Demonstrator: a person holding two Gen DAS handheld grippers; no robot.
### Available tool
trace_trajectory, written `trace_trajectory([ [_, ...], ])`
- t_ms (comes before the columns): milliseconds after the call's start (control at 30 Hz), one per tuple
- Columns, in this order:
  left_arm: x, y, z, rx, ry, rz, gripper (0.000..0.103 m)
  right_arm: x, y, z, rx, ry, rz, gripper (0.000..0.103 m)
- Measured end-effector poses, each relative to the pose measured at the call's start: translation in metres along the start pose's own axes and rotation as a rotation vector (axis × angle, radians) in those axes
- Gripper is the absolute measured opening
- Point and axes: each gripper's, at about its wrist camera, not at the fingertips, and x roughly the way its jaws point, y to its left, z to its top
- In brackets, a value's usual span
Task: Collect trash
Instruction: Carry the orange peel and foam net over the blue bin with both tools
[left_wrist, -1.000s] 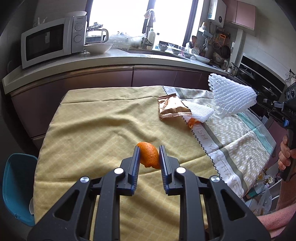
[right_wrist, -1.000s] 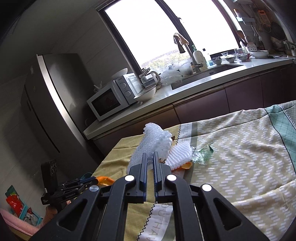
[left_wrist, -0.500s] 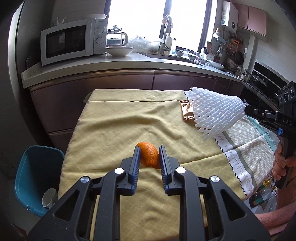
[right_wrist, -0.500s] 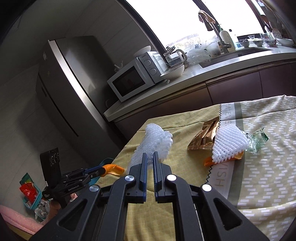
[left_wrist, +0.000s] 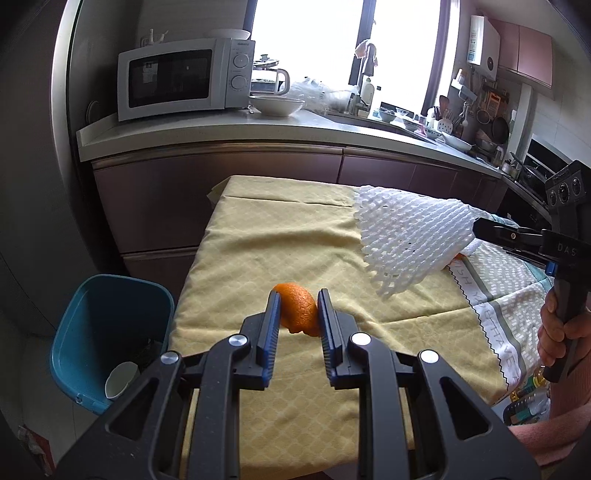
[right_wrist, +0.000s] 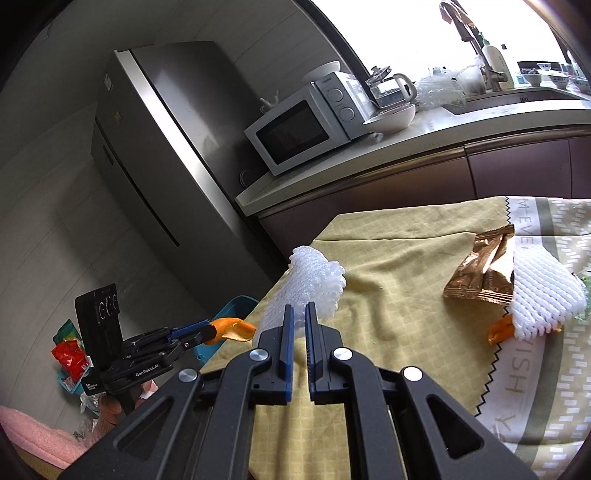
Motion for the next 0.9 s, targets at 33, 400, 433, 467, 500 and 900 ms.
trace_trajectory([
  [33,-0.002,0.003,0.0,-0.005,-0.002,0.005,0.021,0.004,0.002,0.001,-0.004,0.005,0.005,0.005],
  [400,-0.017,0.034,-0.001,-0.05,-0.024,0.062,0.021,0.051,0.025,0.01,-0.049,0.068,0.075,0.005],
  [433,-0.018,0.037,-0.001,-0.053,-0.026,0.067,0.021,0.055,0.027,0.01,-0.052,0.074,0.081,0.005],
  [467,-0.019,0.039,-0.002,-0.057,-0.028,0.073,0.021,0.06,0.029,0.011,-0.056,0.08,0.084,0.005],
  [500,-0.02,0.042,-0.002,-0.062,-0.029,0.079,0.021,0.062,0.03,0.012,-0.059,0.085,0.09,0.005],
  [900,-0.03,0.078,-0.003,-0.107,-0.039,0.152,0.021,0.1,0.056,0.013,-0.1,0.14,0.146,0.005],
])
